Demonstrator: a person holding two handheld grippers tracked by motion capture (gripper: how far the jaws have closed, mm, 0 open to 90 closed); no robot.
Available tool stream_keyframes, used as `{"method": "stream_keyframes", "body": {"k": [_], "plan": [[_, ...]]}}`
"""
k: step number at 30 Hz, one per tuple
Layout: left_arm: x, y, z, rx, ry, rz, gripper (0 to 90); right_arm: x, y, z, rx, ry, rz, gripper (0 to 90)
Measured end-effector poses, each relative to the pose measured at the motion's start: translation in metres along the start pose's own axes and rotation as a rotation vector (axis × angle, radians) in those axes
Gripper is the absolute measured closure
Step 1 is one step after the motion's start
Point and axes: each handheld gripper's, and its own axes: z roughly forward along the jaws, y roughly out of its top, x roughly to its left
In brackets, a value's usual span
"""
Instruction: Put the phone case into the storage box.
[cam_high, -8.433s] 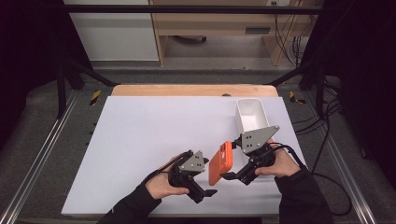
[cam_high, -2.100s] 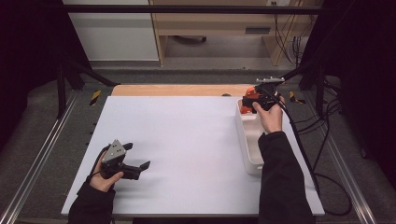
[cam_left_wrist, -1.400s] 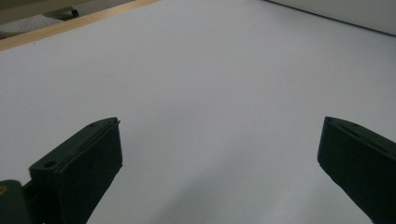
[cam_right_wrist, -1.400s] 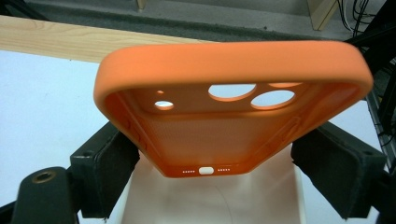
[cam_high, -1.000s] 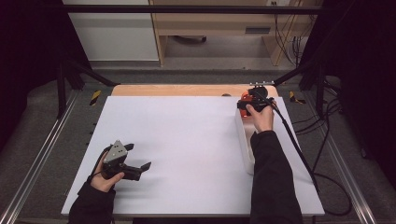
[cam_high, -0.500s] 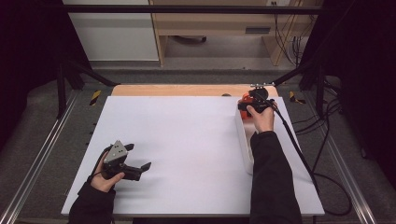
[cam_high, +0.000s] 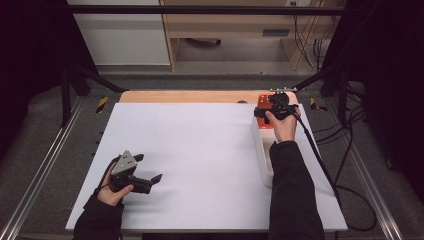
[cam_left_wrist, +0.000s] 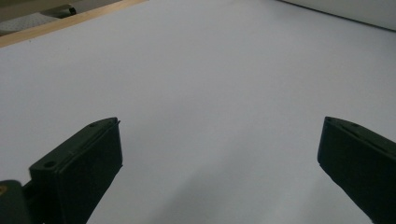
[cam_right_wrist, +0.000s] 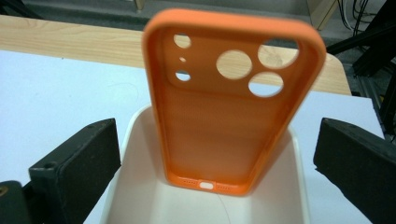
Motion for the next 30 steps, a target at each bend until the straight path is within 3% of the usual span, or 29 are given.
{"method": "stream_keyframes", "body": {"k": [6, 19, 26, 30], "plan": [[0.0, 0.0, 0.0, 0.0, 0.0, 0.0, 0.0, -0.001, 0.001, -0.007, -0.018, 0.016, -0.017, 0.5], [0.0, 0.0, 0.0, 0.002, 0.002, 0.001, 0.0, 0.005, -0.003, -0.036, -0.074, 0.107, -0.065, 0.5], [0.0, 0.0, 0.0, 0.001, 0.003, 0.002, 0.0, 0.013, -0.013, -0.06, -0.112, 0.211, -0.149, 0.4], [0.0, 0.0, 0.0, -0.005, 0.001, -0.002, 0.0, 0.018, -0.022, -0.078, -0.169, 0.305, -0.243, 0.3]]}}
